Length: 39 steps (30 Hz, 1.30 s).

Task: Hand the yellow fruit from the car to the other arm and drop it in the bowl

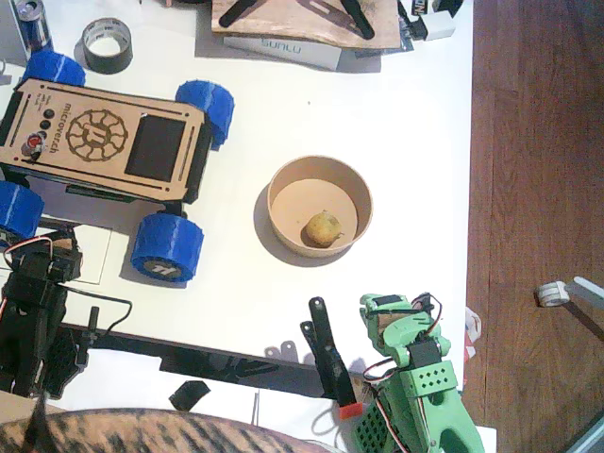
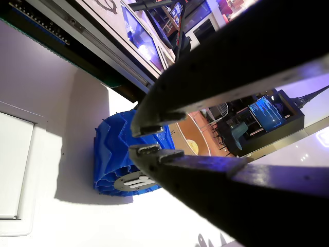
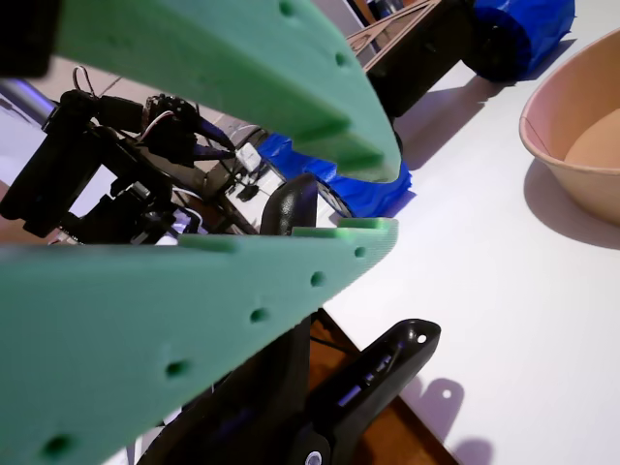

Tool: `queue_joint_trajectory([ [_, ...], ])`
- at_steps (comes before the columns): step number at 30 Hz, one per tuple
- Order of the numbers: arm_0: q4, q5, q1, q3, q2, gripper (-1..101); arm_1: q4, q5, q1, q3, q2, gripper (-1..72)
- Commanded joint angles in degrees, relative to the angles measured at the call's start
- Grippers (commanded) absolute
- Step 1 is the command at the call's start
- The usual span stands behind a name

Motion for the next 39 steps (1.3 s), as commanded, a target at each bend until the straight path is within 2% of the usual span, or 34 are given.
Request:
queue_joint_trajectory([
  [1, 0.18, 0.53, -0.09, 4.57, 5.27, 1, -1.49, -0.79, 0.44, -0.18, 0.26, -0.1],
  [39, 0.18, 0.53, -0.09, 4.57, 5.27, 0, -2.72, -0.62, 0.53, 0.09, 0.26, -0.1],
])
